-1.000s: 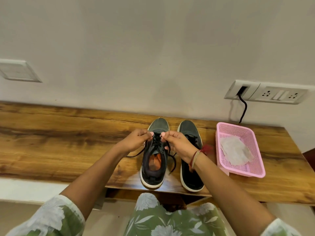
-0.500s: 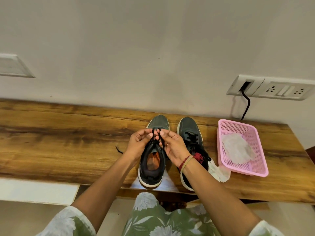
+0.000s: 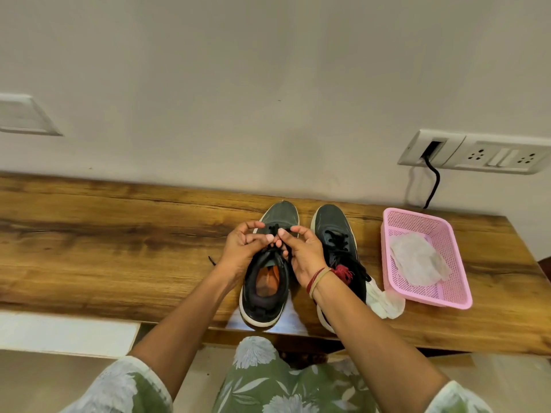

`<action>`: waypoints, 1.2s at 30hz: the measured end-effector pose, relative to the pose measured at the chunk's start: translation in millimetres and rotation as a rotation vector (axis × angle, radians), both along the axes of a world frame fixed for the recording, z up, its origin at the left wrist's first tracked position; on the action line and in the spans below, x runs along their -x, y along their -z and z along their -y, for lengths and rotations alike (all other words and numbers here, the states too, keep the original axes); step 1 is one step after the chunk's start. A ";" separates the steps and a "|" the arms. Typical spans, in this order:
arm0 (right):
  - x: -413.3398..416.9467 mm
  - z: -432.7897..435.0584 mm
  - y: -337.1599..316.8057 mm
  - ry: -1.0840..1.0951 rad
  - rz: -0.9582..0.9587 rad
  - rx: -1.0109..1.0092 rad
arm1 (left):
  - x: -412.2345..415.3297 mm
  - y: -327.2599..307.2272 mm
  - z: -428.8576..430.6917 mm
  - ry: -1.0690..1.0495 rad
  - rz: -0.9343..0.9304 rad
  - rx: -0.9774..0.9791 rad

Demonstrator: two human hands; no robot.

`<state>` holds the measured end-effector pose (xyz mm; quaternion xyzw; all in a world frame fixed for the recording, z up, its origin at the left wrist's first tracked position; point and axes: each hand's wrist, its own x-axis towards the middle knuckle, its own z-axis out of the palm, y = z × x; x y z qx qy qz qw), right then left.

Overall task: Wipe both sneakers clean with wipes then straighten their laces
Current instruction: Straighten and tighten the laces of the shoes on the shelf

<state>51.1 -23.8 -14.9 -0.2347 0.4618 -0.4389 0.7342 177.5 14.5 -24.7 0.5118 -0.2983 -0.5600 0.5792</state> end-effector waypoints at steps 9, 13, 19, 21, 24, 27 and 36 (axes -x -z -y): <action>0.5 7.5 -6.2 -0.153 -0.044 -0.014 | 4.6 -2.2 2.2 -0.010 0.069 0.025; 7.3 7.6 -3.6 -0.238 -0.053 0.055 | 8.8 -0.9 4.3 -0.069 0.003 -0.035; 16.8 4.3 -3.7 -0.359 -0.052 0.127 | 8.4 5.6 7.7 -0.101 0.133 -0.046; 18.4 5.3 -4.1 -0.359 -0.059 0.116 | 9.1 5.8 6.7 -0.077 0.232 -0.015; 16.5 6.7 -1.1 -0.300 -0.060 0.051 | 6.2 5.9 5.6 -0.007 0.328 0.026; 14.3 7.2 1.1 -0.237 0.010 -0.007 | 0.8 7.3 4.2 0.108 0.367 0.021; 22.0 12.7 -2.5 -0.494 -0.182 0.190 | -10.7 4.2 8.9 0.246 0.337 -0.085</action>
